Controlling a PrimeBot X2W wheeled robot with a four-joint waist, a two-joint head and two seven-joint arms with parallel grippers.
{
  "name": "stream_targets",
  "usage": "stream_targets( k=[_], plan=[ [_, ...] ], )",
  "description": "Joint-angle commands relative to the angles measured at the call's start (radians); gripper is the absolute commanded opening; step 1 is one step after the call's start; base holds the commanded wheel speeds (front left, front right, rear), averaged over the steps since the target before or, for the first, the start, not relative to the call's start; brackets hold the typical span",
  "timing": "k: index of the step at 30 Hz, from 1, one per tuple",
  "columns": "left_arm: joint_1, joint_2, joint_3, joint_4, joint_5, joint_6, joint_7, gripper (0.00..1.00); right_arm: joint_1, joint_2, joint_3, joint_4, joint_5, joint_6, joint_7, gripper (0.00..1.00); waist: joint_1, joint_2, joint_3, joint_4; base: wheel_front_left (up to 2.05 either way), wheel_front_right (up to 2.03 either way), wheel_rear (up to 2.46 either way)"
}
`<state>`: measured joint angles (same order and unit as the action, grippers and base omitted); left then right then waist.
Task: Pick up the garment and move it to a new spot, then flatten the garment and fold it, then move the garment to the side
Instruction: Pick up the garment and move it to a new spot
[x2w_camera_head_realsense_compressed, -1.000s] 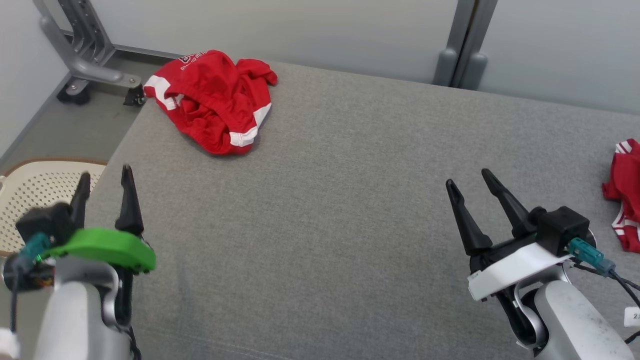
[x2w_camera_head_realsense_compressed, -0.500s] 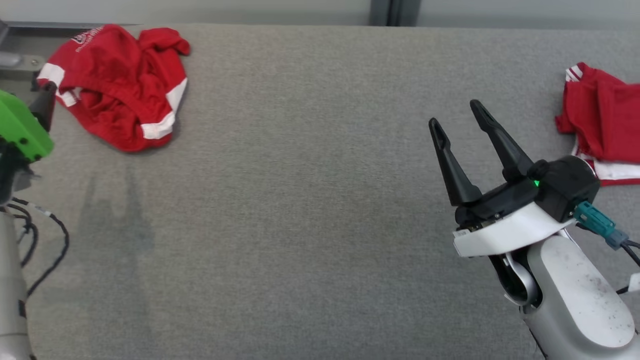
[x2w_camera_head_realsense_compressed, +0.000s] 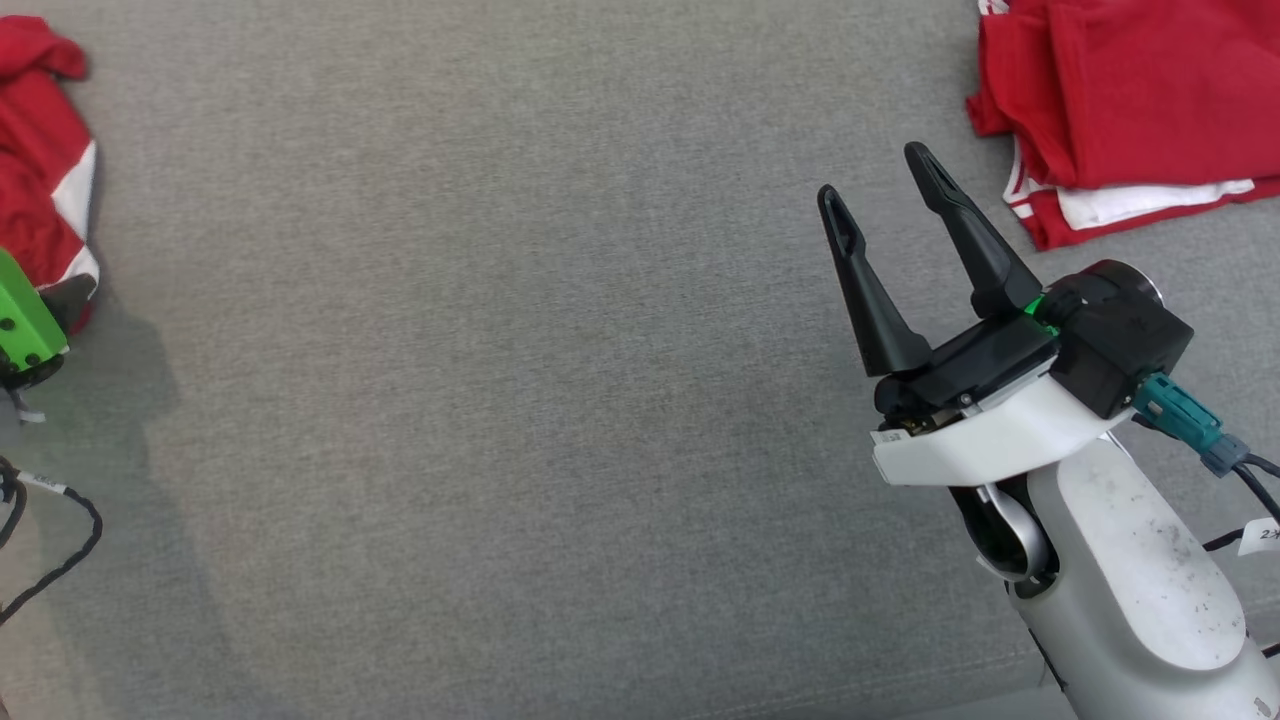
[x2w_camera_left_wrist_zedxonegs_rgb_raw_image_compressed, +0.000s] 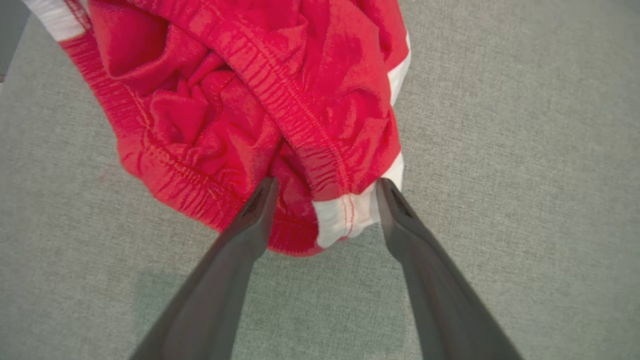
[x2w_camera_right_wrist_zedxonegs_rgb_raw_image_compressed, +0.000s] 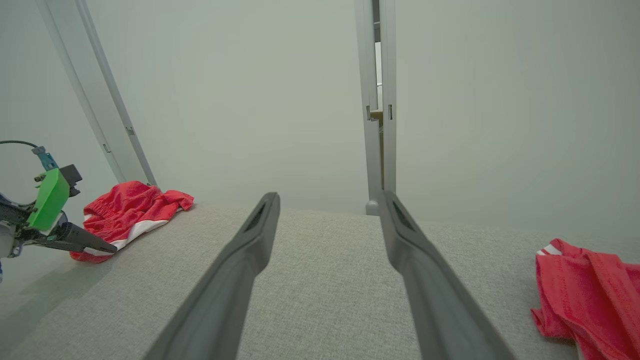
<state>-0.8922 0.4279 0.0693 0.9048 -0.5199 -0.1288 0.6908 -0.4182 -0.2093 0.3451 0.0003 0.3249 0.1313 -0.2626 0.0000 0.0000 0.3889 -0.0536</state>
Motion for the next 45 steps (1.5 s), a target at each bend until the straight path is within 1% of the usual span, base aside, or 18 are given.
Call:
stream_targets(
  k=[1,4,5,6,7,13,17,21,23,28,31,33,35,37,42,45],
  plan=[
    [-0.014,0.016,-0.002,0.017,0.006,-0.003,0.003,1.00,-0.013,0.004,0.002,0.001,0.009,-0.001,-0.002,1.00,0.0000,0.0000,0.058,-0.065,0.00,0.00,0.00],
    [-0.011,0.012,-0.023,0.062,0.014,-0.003,0.011,1.00,-0.011,0.006,0.003,0.007,0.009,-0.001,-0.002,1.00,0.0000,0.0000,0.051,-0.071,0.00,0.00,0.00],
    [-0.009,0.008,-0.026,0.074,0.011,-0.003,0.007,0.49,-0.010,0.007,0.004,0.010,0.009,-0.001,-0.002,1.00,0.0000,0.0000,0.046,-0.072,0.00,0.00,0.00],
    [-0.010,0.007,-0.031,0.076,0.008,-0.003,-0.005,0.40,-0.007,0.007,0.003,0.013,0.009,-0.001,-0.002,1.00,0.0000,0.0000,0.040,-0.073,0.00,0.00,0.00],
    [-0.011,0.009,-0.035,0.079,0.008,-0.003,-0.013,0.00,-0.004,0.008,0.003,0.016,0.009,-0.001,-0.002,1.00,0.0000,0.0000,0.034,-0.072,0.00,0.00,0.00],
    [-0.008,0.035,-0.095,0.064,0.005,-0.003,-0.068,0.00,0.024,0.019,0.007,0.035,0.014,-0.001,-0.002,1.00,0.0000,0.0000,-0.035,-0.061,0.00,0.00,0.00],
    [-0.001,0.062,-0.184,0.002,0.007,-0.003,-0.105,0.00,0.051,0.026,0.006,0.048,0.019,-0.001,-0.002,1.00,0.0000,0.0000,-0.107,-0.049,0.00,0.00,0.00],
    [-0.012,0.075,-0.301,-0.112,-0.037,-0.003,-0.124,0.00,0.093,0.030,0.000,0.064,0.026,-0.001,-0.002,1.00,0.0000,0.0000,-0.189,-0.036,0.00,0.00,0.00],
    [-0.025,0.067,-0.364,-0.193,-0.084,-0.003,-0.120,0.00,0.118,0.031,-0.004,0.074,0.030,-0.001,-0.002,1.00,0.0000,0.0000,-0.230,-0.027,0.00,0.00,0.00],
    [-0.056,0.096,-0.496,-0.405,-0.164,-0.003,-0.098,0.00,0.167,0.030,-0.011,0.087,0.036,-0.001,-0.002,1.00,0.0000,0.0000,-0.319,-0.023,0.00,0.00,0.00],
    [-0.069,0.081,-0.538,-0.520,-0.211,-0.003,-0.102,0.00,0.189,0.029,-0.021,0.086,0.038,-0.001,-0.002,1.00,0.0000,0.0000,-0.356,-0.028,0.00,0.00,0.00],
    [-0.076,0.069,-0.548,-0.591,-0.234,-0.003,-0.107,0.00,0.201,0.024,-0.029,0.087,0.039,-0.001,-0.002,1.00,0.0000,0.0000,-0.373,-0.033,0.00,0.00,0.00],
    [-0.076,0.044,-0.555,-0.657,-0.254,-0.002,-0.113,0.00,0.210,0.019,-0.041,0.084,0.039,-0.001,-0.002,1.00,0.0000,0.0000,-0.384,-0.037,0.00,0.00,0.00],
    [-0.062,0.015,-0.558,-0.717,-0.270,0.011,-0.113,0.00,0.218,0.014,-0.058,0.077,0.038,-0.001,-0.002,1.00,0.0000,0.0000,-0.388,-0.041,0.00,0.00,0.00],
    [0.052,-0.031,-0.569,-0.815,-0.328,0.050,-0.106,0.00,0.236,0.003,-0.102,0.065,0.040,-0.001,-0.002,1.00,0.0000,0.0000,-0.381,-0.050,0.00,0.00,0.00],
    [0.180,-0.038,-0.575,-0.812,-0.349,0.068,-0.149,0.00,0.240,0.004,-0.116,0.059,0.040,-0.001,-0.002,1.00,0.0000,0.0000,-0.369,-0.061,0.00,0.00,0.00]
  ],
)
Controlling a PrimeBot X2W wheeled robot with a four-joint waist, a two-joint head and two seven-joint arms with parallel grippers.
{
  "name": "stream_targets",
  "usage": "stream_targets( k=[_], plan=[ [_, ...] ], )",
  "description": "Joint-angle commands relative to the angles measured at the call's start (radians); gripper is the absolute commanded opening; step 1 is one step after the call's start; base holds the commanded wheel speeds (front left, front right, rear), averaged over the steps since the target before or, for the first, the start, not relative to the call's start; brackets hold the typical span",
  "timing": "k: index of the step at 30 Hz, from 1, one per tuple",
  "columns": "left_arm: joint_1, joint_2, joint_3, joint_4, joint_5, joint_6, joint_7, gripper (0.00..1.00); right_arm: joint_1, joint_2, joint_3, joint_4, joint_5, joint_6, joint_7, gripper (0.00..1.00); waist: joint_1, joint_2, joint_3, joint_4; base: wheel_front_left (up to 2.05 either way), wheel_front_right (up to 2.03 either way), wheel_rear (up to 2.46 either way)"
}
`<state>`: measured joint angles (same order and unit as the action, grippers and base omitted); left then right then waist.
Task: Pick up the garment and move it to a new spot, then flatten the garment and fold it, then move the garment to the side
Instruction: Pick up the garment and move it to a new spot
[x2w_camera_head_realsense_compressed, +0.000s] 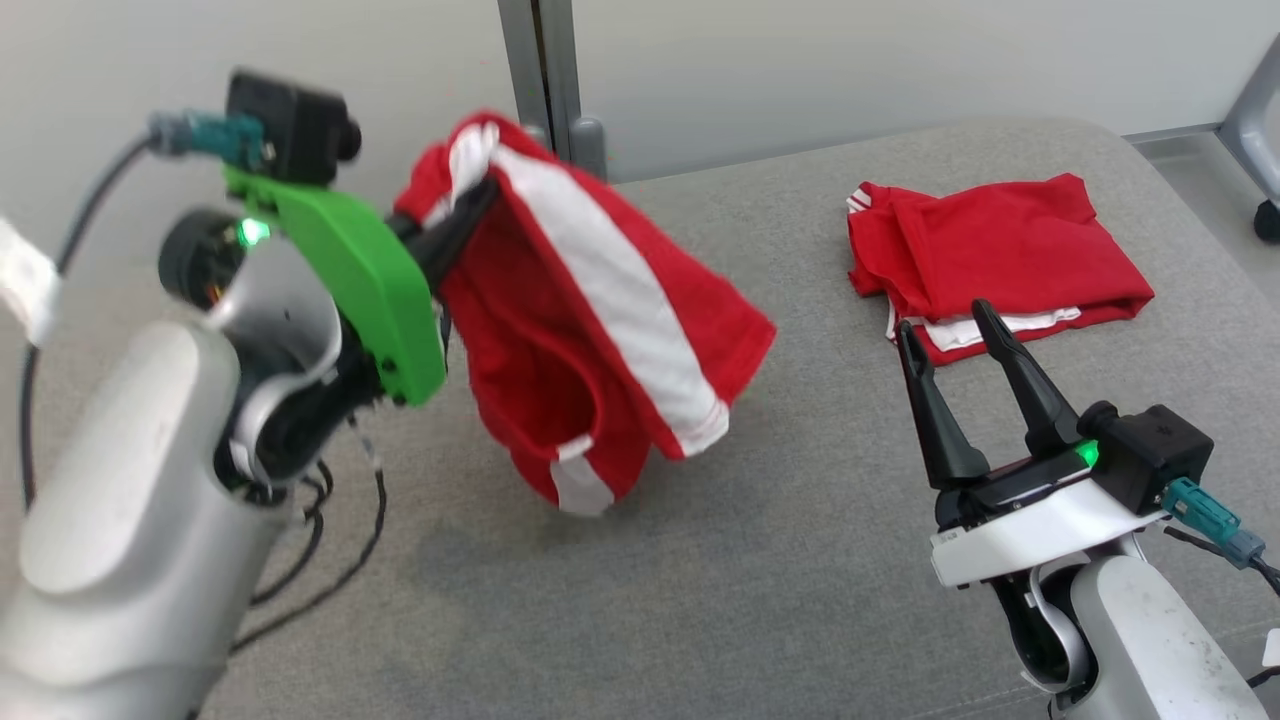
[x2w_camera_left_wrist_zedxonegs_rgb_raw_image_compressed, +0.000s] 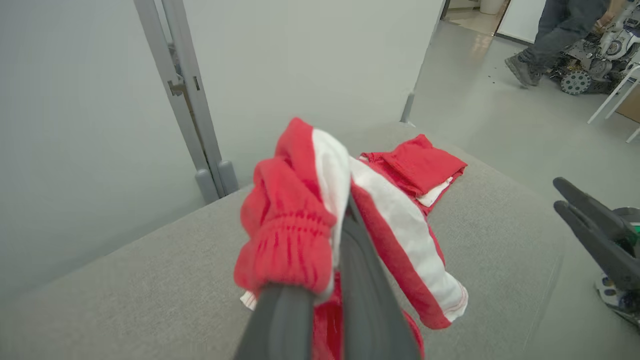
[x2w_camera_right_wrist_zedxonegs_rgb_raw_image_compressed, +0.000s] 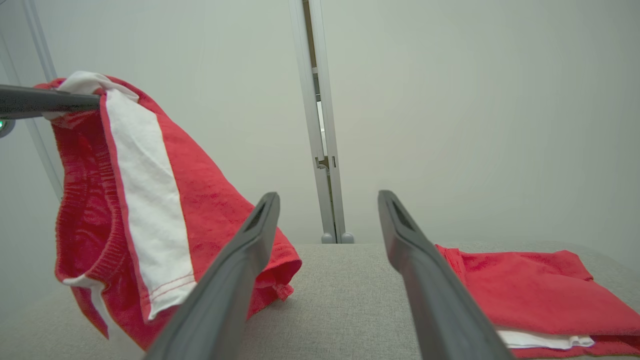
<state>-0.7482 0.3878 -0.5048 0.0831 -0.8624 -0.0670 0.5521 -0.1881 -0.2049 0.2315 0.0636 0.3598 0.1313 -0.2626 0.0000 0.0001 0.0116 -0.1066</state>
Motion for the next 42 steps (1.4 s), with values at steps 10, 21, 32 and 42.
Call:
stream_targets(
  k=[10,21,32,42],
  plan=[
    [0.338,0.012,-0.096,0.354,0.103,-0.037,-0.305,1.00,0.004,-0.008,0.005,0.014,0.008,-0.001,-0.002,1.00,0.0000,-0.0001,0.038,-0.027,0.00,0.00,0.00],
    [0.309,-0.019,-0.136,0.523,0.091,-0.062,-0.438,1.00,0.024,-0.032,0.014,0.038,0.014,-0.001,-0.002,1.00,0.0000,-0.0001,-0.005,0.032,0.00,0.00,0.00],
    [0.332,0.220,-0.078,0.332,0.053,0.013,-0.379,1.00,0.056,-0.030,-0.014,0.033,0.014,-0.001,-0.002,1.00,0.0000,-0.0001,-0.027,0.056,0.00,0.00,0.00],
    [0.540,0.191,0.118,0.133,0.103,0.258,-0.789,1.00,0.095,-0.018,-0.037,0.013,0.010,-0.001,-0.002,1.00,0.0000,-0.0001,-0.026,0.050,0.00,0.00,0.00]
  ],
)
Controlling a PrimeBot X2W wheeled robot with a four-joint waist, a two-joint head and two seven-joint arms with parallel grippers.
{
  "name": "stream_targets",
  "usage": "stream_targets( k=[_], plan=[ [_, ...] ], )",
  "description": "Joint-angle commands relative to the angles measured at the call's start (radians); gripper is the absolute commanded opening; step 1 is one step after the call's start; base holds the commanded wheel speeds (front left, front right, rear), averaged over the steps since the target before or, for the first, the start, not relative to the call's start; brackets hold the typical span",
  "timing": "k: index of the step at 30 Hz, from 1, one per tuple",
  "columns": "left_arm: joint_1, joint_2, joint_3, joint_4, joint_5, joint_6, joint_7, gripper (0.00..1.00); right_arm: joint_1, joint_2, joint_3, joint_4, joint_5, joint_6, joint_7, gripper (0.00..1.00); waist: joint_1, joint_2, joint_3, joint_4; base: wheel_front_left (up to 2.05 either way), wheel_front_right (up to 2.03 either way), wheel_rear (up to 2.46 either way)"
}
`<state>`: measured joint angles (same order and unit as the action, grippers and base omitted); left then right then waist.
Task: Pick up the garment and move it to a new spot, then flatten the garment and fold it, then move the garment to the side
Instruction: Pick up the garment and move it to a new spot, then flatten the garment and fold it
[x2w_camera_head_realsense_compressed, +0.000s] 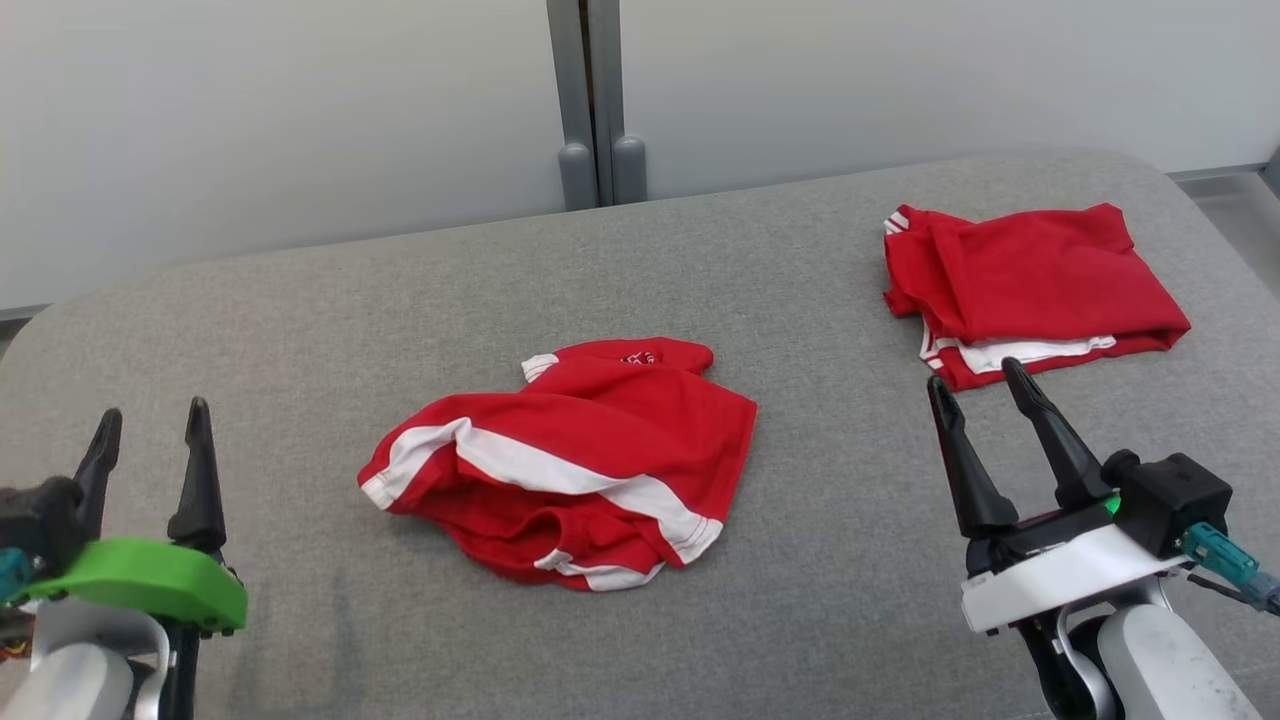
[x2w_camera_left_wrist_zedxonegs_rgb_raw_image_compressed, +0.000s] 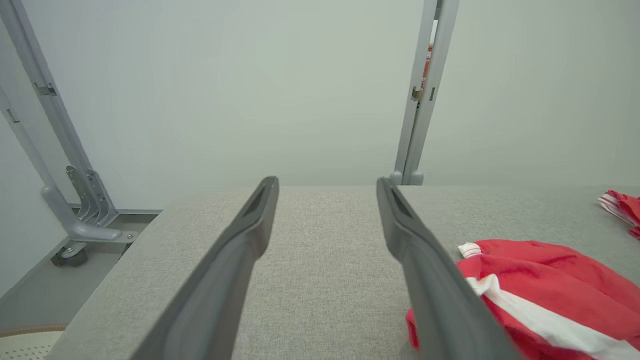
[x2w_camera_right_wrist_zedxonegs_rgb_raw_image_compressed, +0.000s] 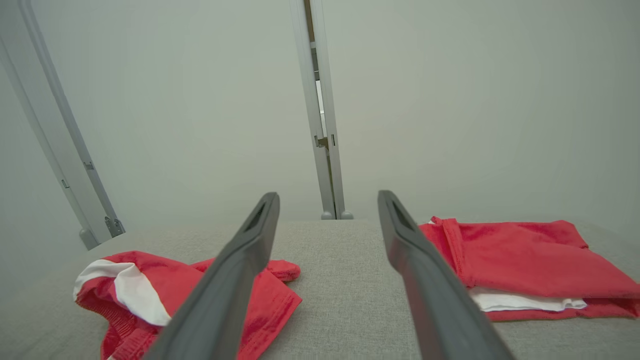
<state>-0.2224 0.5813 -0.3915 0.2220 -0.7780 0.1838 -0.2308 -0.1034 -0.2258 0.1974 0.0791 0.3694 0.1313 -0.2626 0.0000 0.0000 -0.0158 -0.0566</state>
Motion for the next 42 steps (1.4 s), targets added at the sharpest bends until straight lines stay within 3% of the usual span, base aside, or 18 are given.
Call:
stream_targets(
  k=[1,4,7,17,23,30,35,42],
  plan=[
    [0.032,-0.014,0.019,-0.019,0.028,0.020,-0.020,1.00,0.015,0.003,-0.003,-0.001,0.002,-0.001,-0.002,1.00,0.0000,0.0000,0.002,0.000,0.00,0.00,0.00],
    [0.091,-0.075,0.095,-0.081,0.092,0.041,-0.035,1.00,0.023,0.004,0.005,0.003,0.013,-0.001,-0.002,1.00,0.0000,0.0000,0.007,-0.001,0.00,0.00,0.00],
    [0.155,-0.138,0.167,-0.136,0.178,0.024,-0.034,1.00,0.030,0.005,0.009,0.010,0.021,-0.001,-0.002,1.00,0.0000,0.0000,0.012,0.004,0.00,0.00,0.00],
    [0.213,-0.286,0.314,-0.148,0.347,-0.101,-0.034,1.00,-0.004,-0.024,0.070,0.048,0.040,-0.001,-0.001,1.00,0.0000,0.0000,0.023,0.017,0.00,0.00,0.00],
    [0.194,-0.349,0.359,-0.120,0.399,-0.159,-0.034,1.00,-0.061,-0.012,0.202,0.153,0.264,0.000,0.246,1.00,0.0000,0.0000,0.042,0.049,0.00,0.00,0.00],
    [0.160,-0.414,0.391,-0.088,0.450,-0.212,-0.034,1.00,-0.153,0.028,0.258,0.289,0.538,0.000,0.525,1.00,0.0000,0.0000,0.070,0.124,0.00,0.00,0.00],
    [0.139,-0.453,0.415,-0.066,0.464,-0.248,-0.034,1.00,-0.194,0.040,0.245,0.370,0.601,0.000,0.578,1.00,0.0000,0.0000,0.092,0.180,0.00,0.00,0.00],
    [0.123,-0.482,0.446,-0.051,0.494,-0.277,-0.034,1.00,-0.234,0.075,0.213,0.437,0.654,0.000,0.568,1.00,0.0000,0.0000,0.128,0.221,0.00,0.00,0.00]
  ],
)
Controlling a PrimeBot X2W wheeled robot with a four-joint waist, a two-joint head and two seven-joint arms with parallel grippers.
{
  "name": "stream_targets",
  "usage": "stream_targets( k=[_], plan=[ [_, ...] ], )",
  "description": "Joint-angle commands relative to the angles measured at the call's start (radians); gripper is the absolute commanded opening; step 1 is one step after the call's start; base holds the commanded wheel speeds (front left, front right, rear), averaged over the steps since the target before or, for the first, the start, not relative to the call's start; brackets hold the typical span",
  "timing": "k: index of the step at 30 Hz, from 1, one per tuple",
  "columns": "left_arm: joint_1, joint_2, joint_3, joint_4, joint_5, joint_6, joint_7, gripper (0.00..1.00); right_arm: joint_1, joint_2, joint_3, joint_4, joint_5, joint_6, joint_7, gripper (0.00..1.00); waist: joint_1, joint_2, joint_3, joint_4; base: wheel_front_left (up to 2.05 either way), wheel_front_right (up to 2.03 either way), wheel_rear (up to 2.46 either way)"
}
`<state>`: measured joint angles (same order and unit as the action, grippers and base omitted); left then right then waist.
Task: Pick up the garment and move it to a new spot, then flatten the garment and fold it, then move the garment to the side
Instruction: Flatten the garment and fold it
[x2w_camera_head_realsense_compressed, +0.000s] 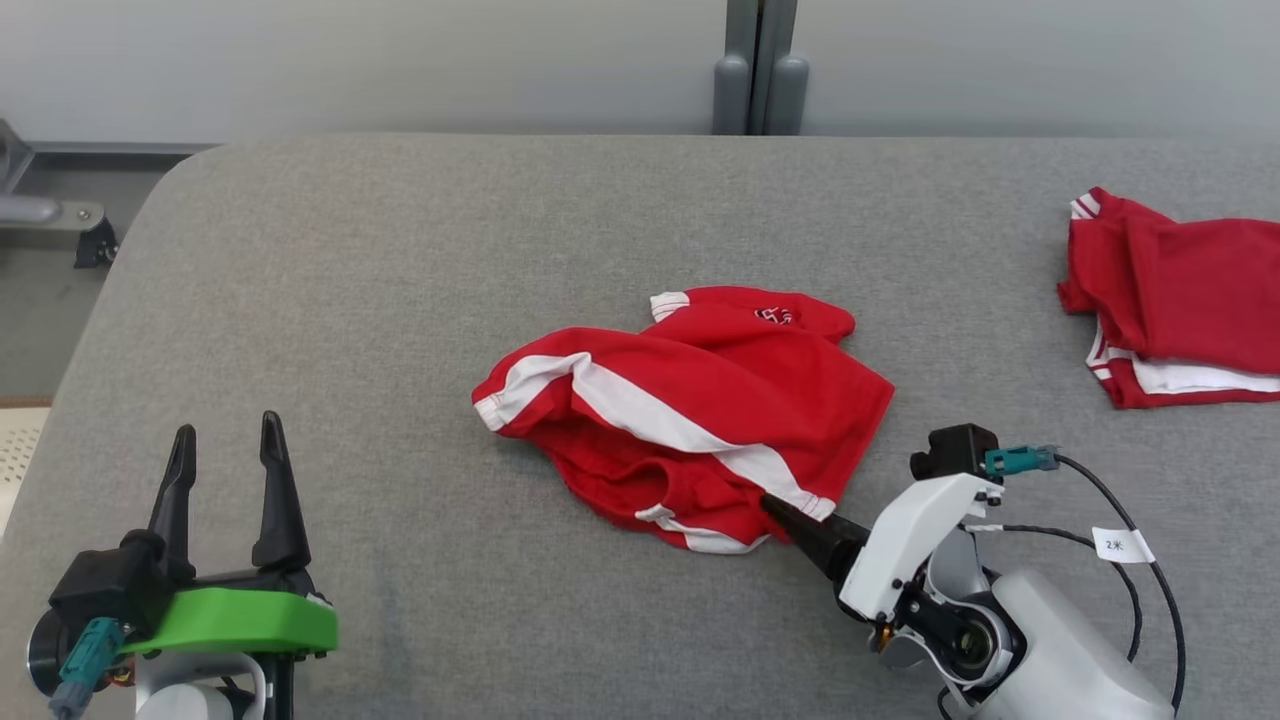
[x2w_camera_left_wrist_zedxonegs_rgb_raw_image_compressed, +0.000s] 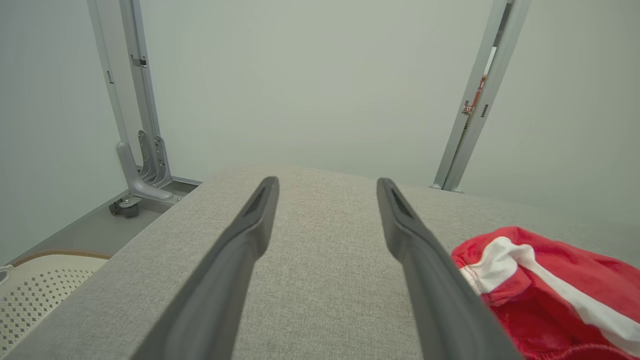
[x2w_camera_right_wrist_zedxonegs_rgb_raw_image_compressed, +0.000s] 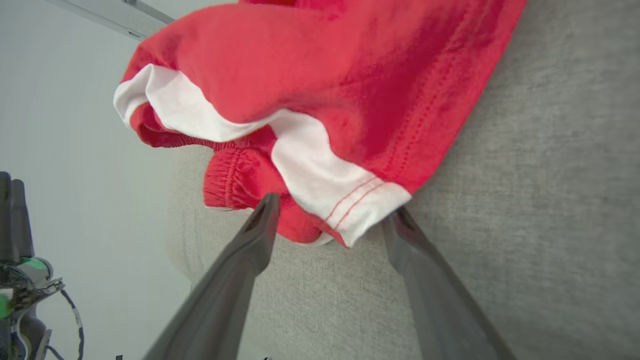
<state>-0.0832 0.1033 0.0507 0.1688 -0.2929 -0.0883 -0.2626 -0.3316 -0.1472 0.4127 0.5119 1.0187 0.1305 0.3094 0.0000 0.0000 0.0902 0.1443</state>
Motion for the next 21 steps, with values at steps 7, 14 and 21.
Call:
stream_targets(
  k=[7,14,21],
  plan=[
    [-0.033,-0.018,0.026,0.014,0.032,-0.020,-0.002,1.00,-0.036,-0.002,-0.001,0.023,0.035,0.000,-0.053,0.00,0.0000,0.0000,0.039,0.015,0.00,0.00,0.00],
    [-0.016,-0.026,0.046,0.039,0.044,-0.031,-0.002,1.00,-0.023,-0.072,0.020,-0.063,0.005,0.000,-0.122,0.00,0.0000,0.0000,0.005,-0.036,0.00,0.00,0.00],
    [0.002,-0.028,0.062,0.062,0.046,-0.035,-0.002,1.00,0.021,-0.242,0.030,-0.221,-0.066,0.000,-0.065,0.00,0.0000,0.0000,-0.019,-0.093,0.00,0.00,0.00]
  ],
)
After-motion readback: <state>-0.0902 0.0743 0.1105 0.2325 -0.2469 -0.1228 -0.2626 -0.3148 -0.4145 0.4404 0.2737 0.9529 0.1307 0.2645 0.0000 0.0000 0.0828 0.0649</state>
